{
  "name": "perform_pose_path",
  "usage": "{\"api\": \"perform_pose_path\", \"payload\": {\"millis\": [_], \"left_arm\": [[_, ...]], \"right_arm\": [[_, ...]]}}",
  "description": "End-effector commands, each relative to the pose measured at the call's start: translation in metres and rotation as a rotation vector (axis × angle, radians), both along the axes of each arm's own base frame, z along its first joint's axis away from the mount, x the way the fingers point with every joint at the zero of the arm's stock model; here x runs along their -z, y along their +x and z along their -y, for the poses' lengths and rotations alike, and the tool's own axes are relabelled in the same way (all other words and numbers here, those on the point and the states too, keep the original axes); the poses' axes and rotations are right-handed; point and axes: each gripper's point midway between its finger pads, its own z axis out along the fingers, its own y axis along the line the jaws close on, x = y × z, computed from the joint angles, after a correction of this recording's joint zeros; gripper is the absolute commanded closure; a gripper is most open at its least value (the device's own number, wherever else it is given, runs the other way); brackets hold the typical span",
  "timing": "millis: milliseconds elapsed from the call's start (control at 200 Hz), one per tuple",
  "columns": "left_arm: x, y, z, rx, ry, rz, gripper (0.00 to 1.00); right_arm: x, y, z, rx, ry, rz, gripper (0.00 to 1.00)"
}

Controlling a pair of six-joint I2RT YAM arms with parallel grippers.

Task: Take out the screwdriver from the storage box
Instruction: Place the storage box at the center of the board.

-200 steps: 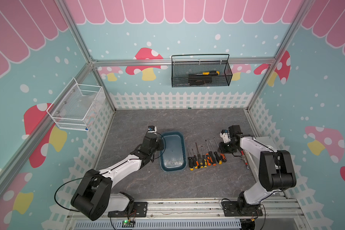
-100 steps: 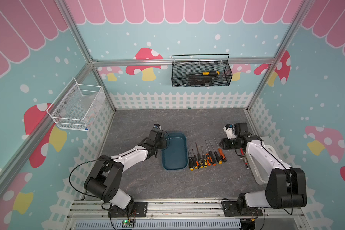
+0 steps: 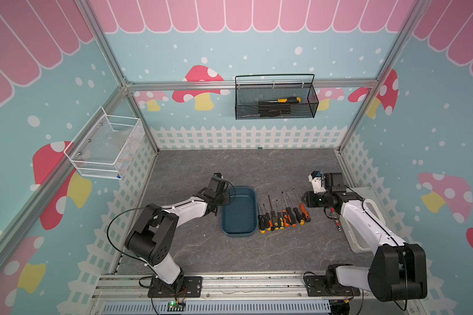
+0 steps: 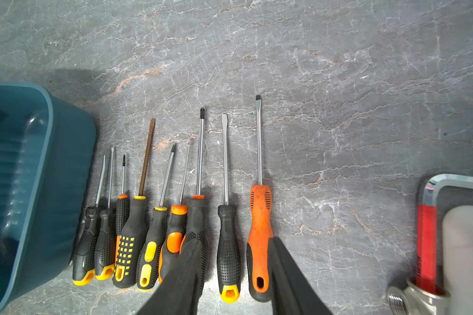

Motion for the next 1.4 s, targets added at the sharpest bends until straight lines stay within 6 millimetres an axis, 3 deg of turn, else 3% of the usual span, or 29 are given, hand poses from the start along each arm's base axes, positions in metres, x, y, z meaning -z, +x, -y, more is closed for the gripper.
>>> {"api": "perform_pose_path", "payload": {"millis": [0,145,285,440,595,705,760,790,805,865,1081,1251,1396], "left_arm": [[0.014,-0.004,-0.005,0.005,0.041,-0.042,0.97],[0.009,-0.004,-0.005,0.007,0.040,-0.033,0.88],[-0.003,-0.005,-0.006,0.005,0.034,-0.017,0.65],[-0.028,-0.008,-0.008,0.007,0.025,0.024,0.47],[-0.062,-0.020,-0.022,-0.012,0.037,0.090,0.36],[-0.085,-0.027,-0.052,-0.125,0.053,0.158,0.24],[-0.089,-0.028,-0.085,-0.252,0.068,0.187,0.16],[-0.089,-0.030,-0.103,-0.328,0.089,0.200,0.12],[-0.090,-0.031,-0.111,-0.366,0.100,0.207,0.10],[-0.087,-0.038,-0.141,-0.489,0.139,0.217,0.03],[-0.087,-0.051,-0.208,-0.754,0.192,0.250,0.01],[-0.079,-0.032,-0.223,-0.747,0.057,0.329,0.01],[-0.092,-0.015,-0.229,-0.673,0.058,0.411,0.01]], "right_arm": [[0.001,-0.003,0.003,0.004,-0.010,0.016,0.57],[0.000,-0.004,0.007,0.015,-0.027,0.041,0.56],[-0.007,-0.003,0.009,0.019,-0.038,0.101,0.54],[-0.014,-0.001,0.014,0.019,-0.076,0.138,0.53],[-0.020,0.003,0.020,0.024,-0.115,0.177,0.52],[-0.022,0.007,0.029,0.066,-0.154,0.180,0.47],[-0.024,0.010,0.035,0.094,-0.174,0.184,0.29],[-0.025,0.012,0.037,0.100,-0.181,0.192,0.06],[-0.025,0.014,0.037,0.101,-0.182,0.199,0.02],[-0.027,0.019,0.038,0.107,-0.189,0.221,0.01],[-0.023,0.035,0.052,0.125,-0.282,0.328,0.01],[-0.022,0.044,0.028,-0.073,-0.230,0.553,0.01],[-0.008,0.050,0.020,-0.157,-0.234,0.628,0.01]]}}
